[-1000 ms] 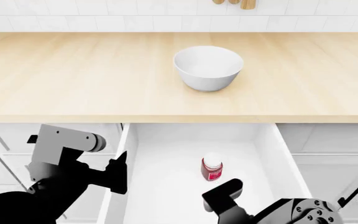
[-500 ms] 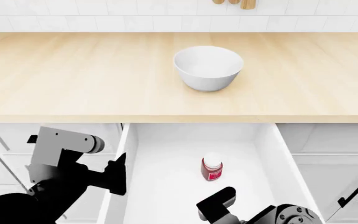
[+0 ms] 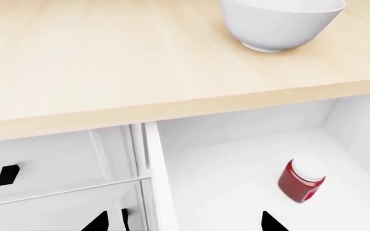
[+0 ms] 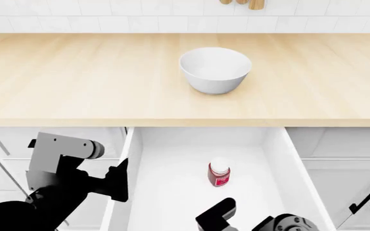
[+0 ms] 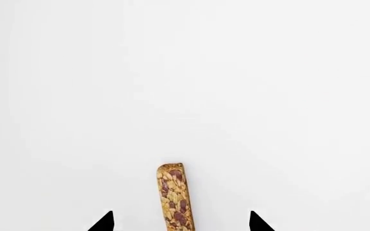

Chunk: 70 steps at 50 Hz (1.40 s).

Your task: Place the bar in the bowl and close the drawer.

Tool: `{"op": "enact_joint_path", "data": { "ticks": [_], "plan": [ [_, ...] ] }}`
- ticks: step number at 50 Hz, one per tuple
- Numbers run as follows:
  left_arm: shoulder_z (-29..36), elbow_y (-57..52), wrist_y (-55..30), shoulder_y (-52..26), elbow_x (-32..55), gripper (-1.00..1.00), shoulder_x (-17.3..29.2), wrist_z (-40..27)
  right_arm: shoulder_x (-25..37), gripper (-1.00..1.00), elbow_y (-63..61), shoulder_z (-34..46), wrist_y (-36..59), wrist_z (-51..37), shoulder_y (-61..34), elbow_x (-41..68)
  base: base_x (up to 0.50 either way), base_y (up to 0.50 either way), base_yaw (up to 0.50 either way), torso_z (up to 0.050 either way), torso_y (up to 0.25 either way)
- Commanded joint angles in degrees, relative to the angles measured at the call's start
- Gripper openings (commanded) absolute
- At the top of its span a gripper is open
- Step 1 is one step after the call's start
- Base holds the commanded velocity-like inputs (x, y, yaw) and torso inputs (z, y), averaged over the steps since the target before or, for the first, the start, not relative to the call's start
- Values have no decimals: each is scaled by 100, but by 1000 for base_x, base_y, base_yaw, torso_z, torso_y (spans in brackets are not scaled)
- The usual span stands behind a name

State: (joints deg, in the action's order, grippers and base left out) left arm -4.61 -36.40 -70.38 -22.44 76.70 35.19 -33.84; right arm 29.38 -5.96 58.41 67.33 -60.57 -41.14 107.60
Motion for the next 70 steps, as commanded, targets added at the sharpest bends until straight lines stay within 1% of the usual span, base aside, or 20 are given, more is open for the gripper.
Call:
{"op": "enact_joint_path", "data": {
  "ticks": [1,22,61,62,70],
  "plan": [
    [14,33,104,70,-83,100,36,94,-119,100,112,89,-1,69,-33,-103,0,0,0,0,0],
    [30,74,243,153,-153,100,87,171,-301,100,455,274,-18,403,-25,-484,0,0,0,0,0],
    [107,104,358,198,-104,100,157,159,-439,100,956,565,-87,939,56,-947,0,0,0,0,0],
    [109,102,360,198,-101,100,159,155,-440,-100,958,569,-92,937,56,-958,0,0,0,0,0],
    [128,105,381,195,-95,100,171,149,-420,-100,882,590,-95,853,53,-932,0,0,0,0,0]
  ]
}}
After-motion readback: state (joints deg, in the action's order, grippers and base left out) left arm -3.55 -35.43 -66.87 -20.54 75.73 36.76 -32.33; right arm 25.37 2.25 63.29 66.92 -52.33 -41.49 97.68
